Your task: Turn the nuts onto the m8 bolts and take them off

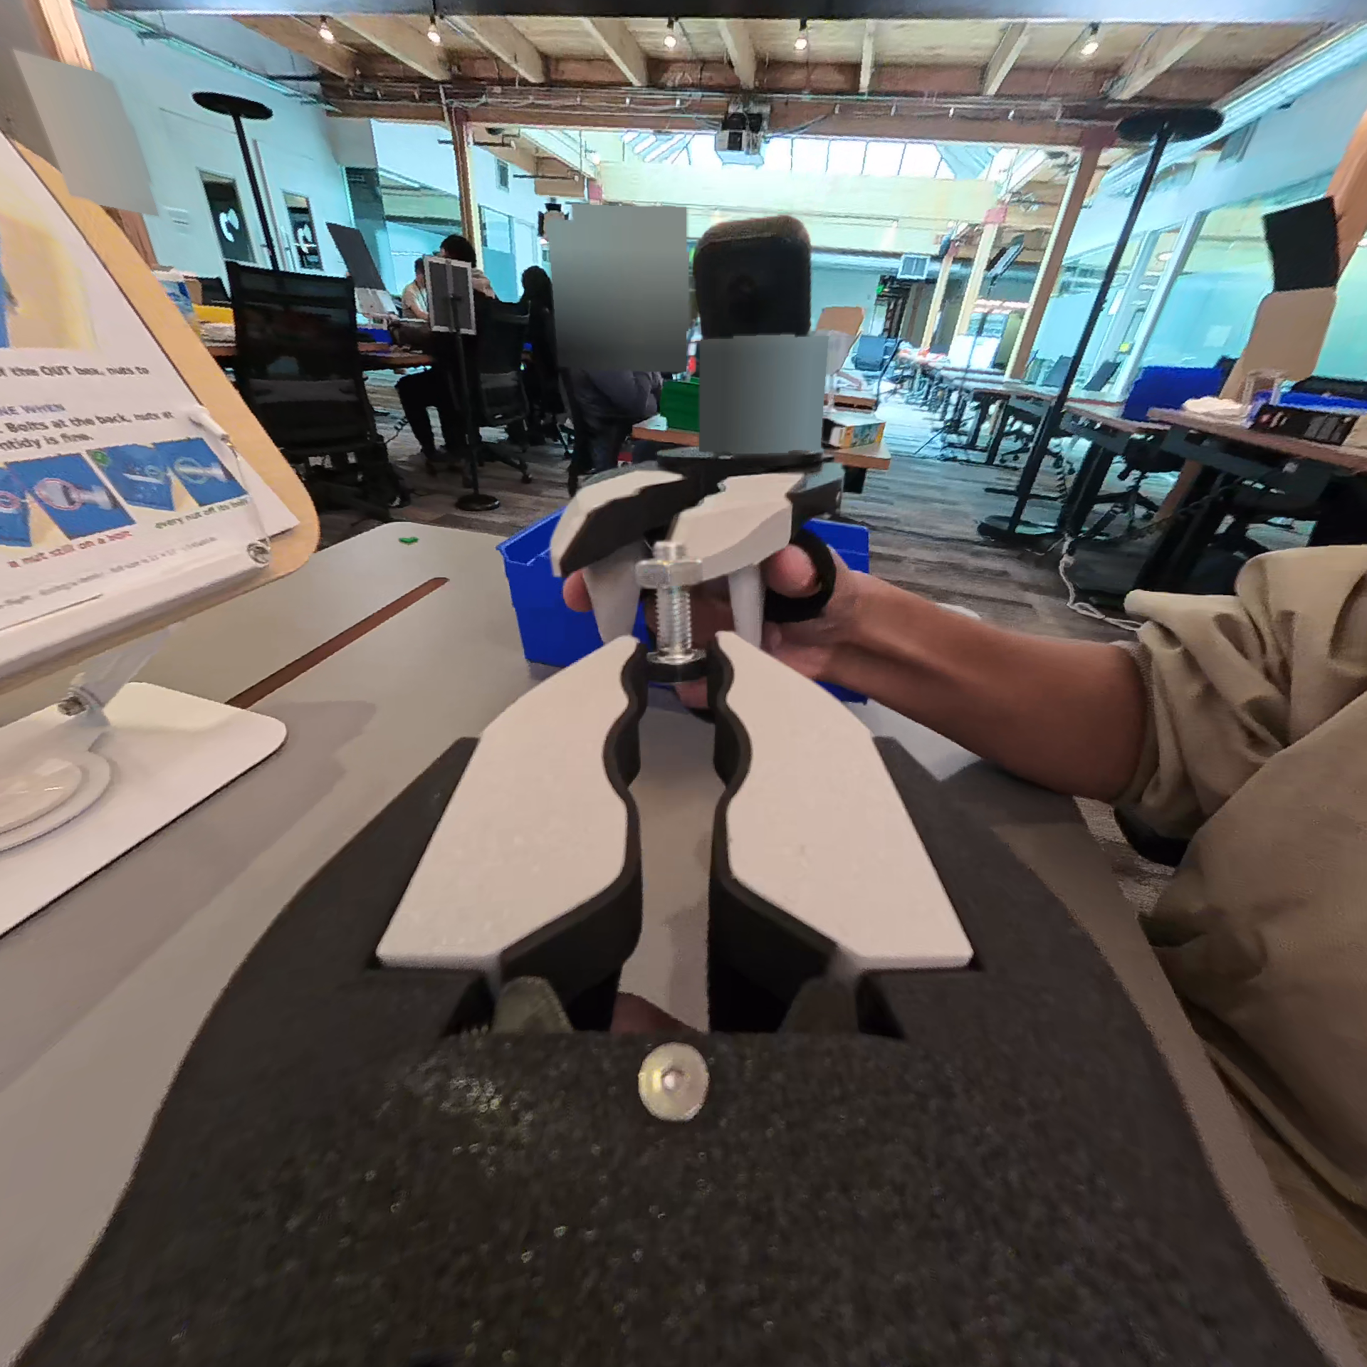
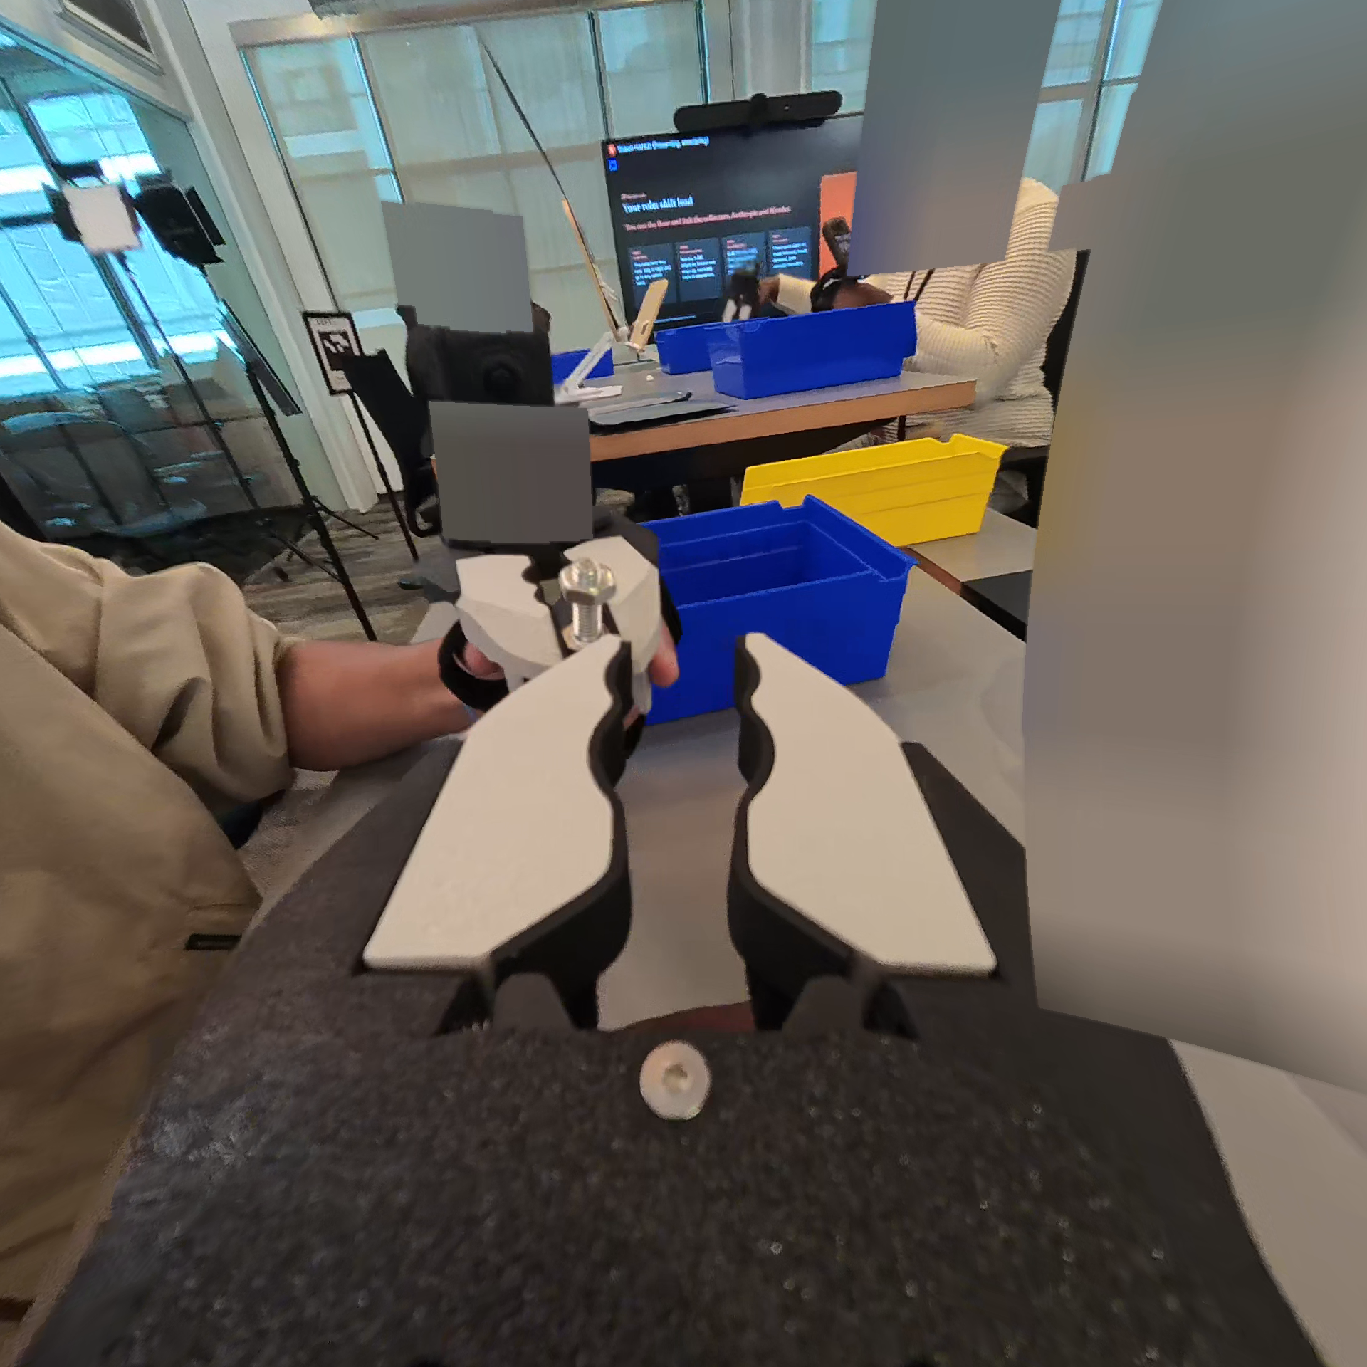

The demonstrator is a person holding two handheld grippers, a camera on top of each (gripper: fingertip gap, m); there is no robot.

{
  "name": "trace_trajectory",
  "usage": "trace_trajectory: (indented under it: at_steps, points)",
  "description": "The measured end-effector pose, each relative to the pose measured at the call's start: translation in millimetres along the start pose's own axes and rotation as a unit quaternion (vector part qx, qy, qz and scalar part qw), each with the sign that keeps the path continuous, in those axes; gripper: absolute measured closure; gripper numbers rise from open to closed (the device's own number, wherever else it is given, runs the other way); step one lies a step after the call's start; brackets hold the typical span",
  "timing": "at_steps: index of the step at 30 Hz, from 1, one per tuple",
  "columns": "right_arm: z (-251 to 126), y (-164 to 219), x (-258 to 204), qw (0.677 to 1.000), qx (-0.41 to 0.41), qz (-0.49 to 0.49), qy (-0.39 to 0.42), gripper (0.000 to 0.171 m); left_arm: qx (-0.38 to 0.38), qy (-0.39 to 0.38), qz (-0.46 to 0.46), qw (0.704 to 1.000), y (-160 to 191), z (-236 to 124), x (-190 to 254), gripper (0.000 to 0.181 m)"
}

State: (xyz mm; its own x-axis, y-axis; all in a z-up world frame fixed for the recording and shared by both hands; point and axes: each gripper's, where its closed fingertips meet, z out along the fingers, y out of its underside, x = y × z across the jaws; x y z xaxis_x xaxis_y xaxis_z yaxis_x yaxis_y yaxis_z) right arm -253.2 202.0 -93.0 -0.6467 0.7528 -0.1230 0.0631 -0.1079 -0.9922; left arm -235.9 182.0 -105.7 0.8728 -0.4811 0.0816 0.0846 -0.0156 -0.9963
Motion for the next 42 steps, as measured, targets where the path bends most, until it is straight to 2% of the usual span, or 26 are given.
trace_trajectory:
  at_steps: [9,12,15,17,20,29,35,37,42]
  points:
    - [13.5,0.3,-25.1,0.999,-0.009,-0.009,-0.032,0.142,-0.020,0.002,0.000,1.000,9.9,4.3,0.7,0.166]
    - [13.4,3.2,-21.2,1.000,-0.015,-0.011,-0.024,0.144,-0.022,0.009,0.002,1.000,11.0,6.4,5.5,0.166]
    - [8.9,3.6,-14.7,1.000,-0.016,-0.007,-0.024,0.138,-0.022,-0.002,0.006,1.000,10.2,5.4,3.5,0.166]
    - [3.5,4.3,-3.3,1.000,-0.014,-0.006,-0.003,0.150,-0.007,0.011,-0.005,1.000,4.6,3.2,4.2,0.166]
    - [-2.6,2.2,0.9,1.000,-0.005,0.008,-0.011,0.146,-0.006,0.000,0.005,1.000,0.7,-1.2,-0.2,0.166]
    - [12.4,-0.7,-27.4,0.999,-0.009,-0.007,-0.040,0.143,-0.028,0.003,0.012,1.000,11.7,5.6,4.0,0.166]
    - [9.0,4.2,-17.4,0.999,-0.016,-0.001,-0.034,0.140,-0.021,0.001,0.008,1.000,9.3,5.2,4.4,0.167]
    - [3.5,3.8,-9.7,1.000,-0.016,-0.002,-0.021,0.145,-0.006,0.011,-0.002,1.000,2.9,1.6,3.6,0.167]
    - [-6.1,-3.3,-1.9,1.000,-0.001,0.010,-0.016,0.145,0.000,-0.004,0.005,1.000,-2.4,-2.2,-1.0,0.167]
